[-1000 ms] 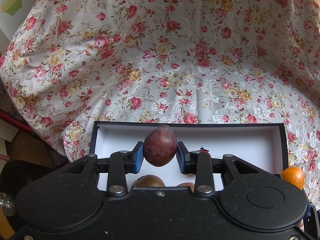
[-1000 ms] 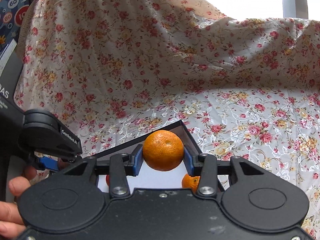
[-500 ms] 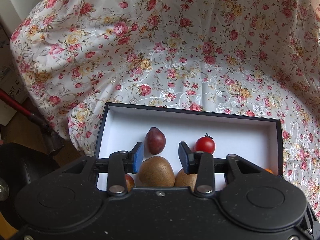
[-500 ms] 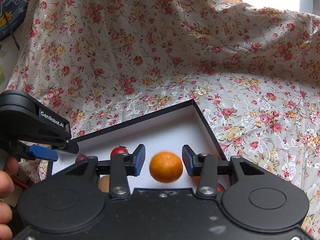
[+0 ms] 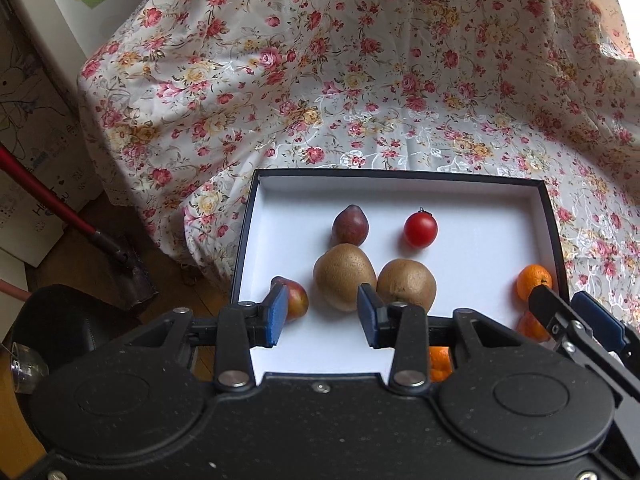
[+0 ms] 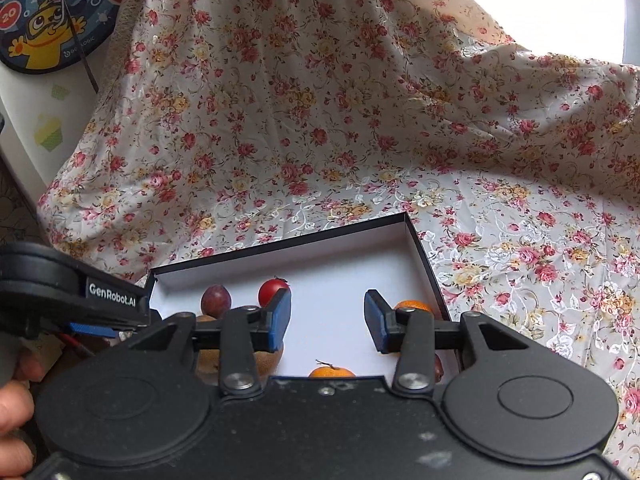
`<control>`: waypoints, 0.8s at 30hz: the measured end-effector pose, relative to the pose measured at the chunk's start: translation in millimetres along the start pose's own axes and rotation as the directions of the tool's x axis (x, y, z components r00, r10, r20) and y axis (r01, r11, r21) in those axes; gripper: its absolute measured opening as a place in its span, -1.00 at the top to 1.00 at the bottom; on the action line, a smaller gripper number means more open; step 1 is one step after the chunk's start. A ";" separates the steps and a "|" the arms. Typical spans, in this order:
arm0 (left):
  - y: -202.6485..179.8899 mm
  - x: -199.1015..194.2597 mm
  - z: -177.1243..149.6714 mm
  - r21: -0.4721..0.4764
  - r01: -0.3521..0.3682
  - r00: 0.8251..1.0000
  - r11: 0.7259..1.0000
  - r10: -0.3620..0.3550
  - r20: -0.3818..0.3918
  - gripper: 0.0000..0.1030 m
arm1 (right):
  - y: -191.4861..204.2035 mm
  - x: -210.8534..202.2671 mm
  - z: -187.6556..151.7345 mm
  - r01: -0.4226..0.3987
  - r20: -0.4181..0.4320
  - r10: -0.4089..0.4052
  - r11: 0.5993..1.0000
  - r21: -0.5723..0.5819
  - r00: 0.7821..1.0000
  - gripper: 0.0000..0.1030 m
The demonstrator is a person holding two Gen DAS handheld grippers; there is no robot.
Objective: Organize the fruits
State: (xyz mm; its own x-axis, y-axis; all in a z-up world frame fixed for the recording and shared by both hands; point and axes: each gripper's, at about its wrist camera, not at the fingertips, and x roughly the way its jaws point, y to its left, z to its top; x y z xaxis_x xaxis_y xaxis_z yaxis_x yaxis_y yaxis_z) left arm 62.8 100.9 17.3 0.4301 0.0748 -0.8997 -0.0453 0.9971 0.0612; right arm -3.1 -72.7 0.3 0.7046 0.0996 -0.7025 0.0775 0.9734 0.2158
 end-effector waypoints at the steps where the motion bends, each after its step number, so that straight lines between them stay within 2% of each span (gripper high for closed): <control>1: 0.3 -3.5 -3.3 0.004 -0.002 1.000 1.000 0.002 0.004 0.05 | -1.0 -1.6 0.4 -0.002 -0.013 0.002 1.000 -0.001 1.000 0.14; 4: 0.3 -12.4 -13.6 0.013 -0.004 1.000 1.000 0.004 0.017 0.05 | -6.8 -7.2 -0.6 0.000 -0.053 0.001 1.000 0.019 0.999 0.14; 14: -7.6 -31.2 -38.9 0.026 0.036 0.999 0.999 -0.037 0.027 0.04 | -23.2 -26.5 -9.9 0.076 -0.061 -0.073 0.996 0.044 0.995 0.14; 19: -22.4 -45.8 -48.9 0.082 0.029 0.996 0.996 -0.035 0.081 0.03 | -27.6 -38.3 -15.5 0.071 -0.087 -0.067 0.996 0.046 0.994 0.14; 21: -27.3 -48.8 -51.8 0.100 0.043 0.994 0.994 -0.052 0.091 -0.10 | -28.2 -44.2 -18.3 0.073 -0.084 -0.069 0.996 0.041 0.994 0.14; 24: -33.8 -51.3 -54.3 0.121 0.053 0.991 0.991 -0.066 0.113 -0.10 | -29.1 -50.9 -19.9 0.072 -0.080 -0.070 0.997 0.028 0.994 0.14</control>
State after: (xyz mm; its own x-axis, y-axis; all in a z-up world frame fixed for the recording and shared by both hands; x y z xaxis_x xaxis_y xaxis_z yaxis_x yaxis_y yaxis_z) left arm -6.7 62.6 37.9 0.5309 0.0096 -0.8474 0.0873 0.9940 0.0659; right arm -55.2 -102.0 16.3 0.6389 0.0477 -0.7678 0.1481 0.9718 0.1837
